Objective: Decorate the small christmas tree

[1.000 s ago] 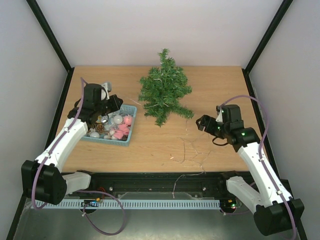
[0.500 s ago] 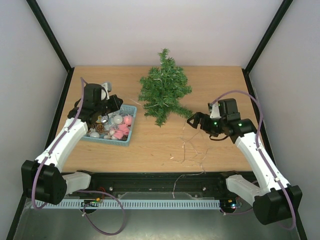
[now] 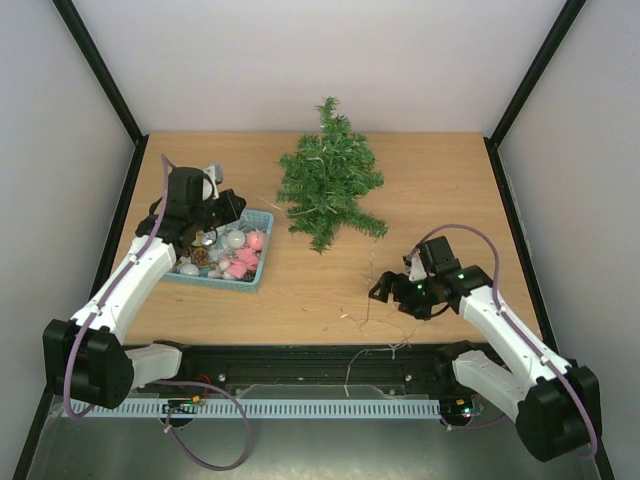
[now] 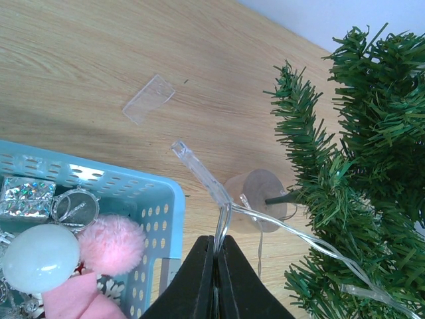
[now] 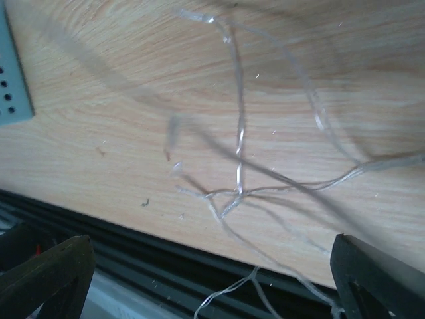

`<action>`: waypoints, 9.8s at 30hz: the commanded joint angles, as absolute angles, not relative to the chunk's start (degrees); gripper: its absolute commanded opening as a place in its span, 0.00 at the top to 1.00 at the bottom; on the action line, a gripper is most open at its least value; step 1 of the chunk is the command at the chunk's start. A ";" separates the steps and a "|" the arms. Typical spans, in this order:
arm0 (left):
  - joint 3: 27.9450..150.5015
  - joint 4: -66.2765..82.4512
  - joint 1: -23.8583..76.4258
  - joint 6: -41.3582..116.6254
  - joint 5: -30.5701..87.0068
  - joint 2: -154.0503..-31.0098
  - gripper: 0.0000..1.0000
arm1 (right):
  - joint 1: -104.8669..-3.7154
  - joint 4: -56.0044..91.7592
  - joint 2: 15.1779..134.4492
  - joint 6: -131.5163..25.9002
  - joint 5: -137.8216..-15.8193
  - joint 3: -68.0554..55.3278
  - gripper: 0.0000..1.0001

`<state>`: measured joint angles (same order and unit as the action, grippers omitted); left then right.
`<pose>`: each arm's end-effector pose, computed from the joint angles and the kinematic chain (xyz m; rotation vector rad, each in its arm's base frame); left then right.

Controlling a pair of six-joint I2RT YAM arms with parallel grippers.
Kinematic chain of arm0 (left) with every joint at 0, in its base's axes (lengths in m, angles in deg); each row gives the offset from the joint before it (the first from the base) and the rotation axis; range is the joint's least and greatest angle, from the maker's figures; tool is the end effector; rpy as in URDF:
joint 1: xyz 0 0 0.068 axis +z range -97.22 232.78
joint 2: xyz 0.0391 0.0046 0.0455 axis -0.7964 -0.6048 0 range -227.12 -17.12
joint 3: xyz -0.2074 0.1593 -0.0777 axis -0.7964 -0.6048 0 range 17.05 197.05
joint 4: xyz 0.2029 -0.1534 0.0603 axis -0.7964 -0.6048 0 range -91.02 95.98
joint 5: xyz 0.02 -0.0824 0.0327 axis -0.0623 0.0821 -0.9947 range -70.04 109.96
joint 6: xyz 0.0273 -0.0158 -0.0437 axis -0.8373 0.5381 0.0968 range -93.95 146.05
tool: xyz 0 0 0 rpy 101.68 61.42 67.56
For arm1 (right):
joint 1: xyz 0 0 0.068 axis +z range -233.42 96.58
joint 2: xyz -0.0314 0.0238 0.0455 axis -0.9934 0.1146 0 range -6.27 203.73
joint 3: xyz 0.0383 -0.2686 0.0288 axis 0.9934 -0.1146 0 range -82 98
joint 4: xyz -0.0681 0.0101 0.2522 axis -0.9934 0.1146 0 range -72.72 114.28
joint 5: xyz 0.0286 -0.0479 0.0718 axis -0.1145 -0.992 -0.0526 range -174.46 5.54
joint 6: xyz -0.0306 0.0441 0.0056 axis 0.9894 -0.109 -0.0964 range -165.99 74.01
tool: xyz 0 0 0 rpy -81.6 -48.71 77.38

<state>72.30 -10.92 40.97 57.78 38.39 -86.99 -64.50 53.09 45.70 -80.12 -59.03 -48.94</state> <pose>0.2651 -0.0669 0.3013 -0.1821 2.1845 -0.7822 0.1557 0.0695 0.2121 0.1616 2.6418 0.9080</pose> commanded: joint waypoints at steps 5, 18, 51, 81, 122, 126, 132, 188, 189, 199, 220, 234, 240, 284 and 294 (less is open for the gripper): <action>71.44 -9.16 41.40 58.18 38.76 -86.45 0.97 | -58.71 50.54 51.83 -83.72 -71.93 -42.91 0.01; 71.94 -8.83 41.45 58.31 39.05 -87.04 0.98 | -48.01 55.03 57.81 -79.30 -89.42 -28.90 0.09; 73.98 -11.67 41.15 56.78 39.33 -87.95 0.98 | -41.81 55.50 32.08 -93.25 -51.22 -20.02 0.99; 71.99 -13.70 39.15 54.46 38.56 -88.25 0.98 | -41.63 51.24 33.40 -92.39 -35.31 -33.13 0.99; 81.07 -27.20 44.38 47.60 41.34 -83.87 0.95 | -12.67 38.01 50.77 -87.61 -37.77 -11.35 0.99; 80.46 -26.79 45.12 47.50 42.14 -83.76 0.95 | -12.67 37.90 52.09 -86.12 -36.03 -7.67 0.99; 77.78 -25.66 45.06 48.00 43.61 -81.55 0.91 | -12.65 45.81 56.61 -81.24 -41.64 -7.14 0.99; 42.86 18.26 -10.37 45.49 -5.17 -65.12 0.32 | -12.78 40.87 51.88 -80.97 -40.79 -5.13 0.99; 43.03 19.42 -10.33 44.86 -5.17 -65.99 0.32 | -12.76 40.86 51.79 -81.03 -40.80 -5.30 0.99; 46.27 26.38 -10.46 41.90 -6.84 -74.39 0.39 | -12.84 40.82 50.59 -81.71 -41.81 -6.36 0.99; 53.16 3.16 -10.40 52.83 -10.61 -69.55 0.98 | -12.93 41.69 49.62 -81.30 -44.14 -7.04 0.99; 66.59 -37.25 -9.69 79.22 -14.40 -68.05 0.98 | -18.77 41.84 53.94 -79.84 -40.21 -7.40 0.99; 73.68 -44.15 -7.23 80.22 -13.12 -65.46 0.98 | -20.84 42.69 55.66 -79.26 -38.34 -5.33 0.99; 92.73 -33.94 10.58 59.14 6.74 -76.63 0.94 | -43.80 56.88 85.84 -61.02 -50.18 45.42 0.99; 92.12 -33.61 12.56 58.77 5.91 -76.02 0.94 | -46.54 46.25 86.46 -59.86 -40.36 47.69 0.99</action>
<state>92.49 -34.62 11.79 59.64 6.09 -76.76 -45.16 53.77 86.96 -60.52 -46.99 45.37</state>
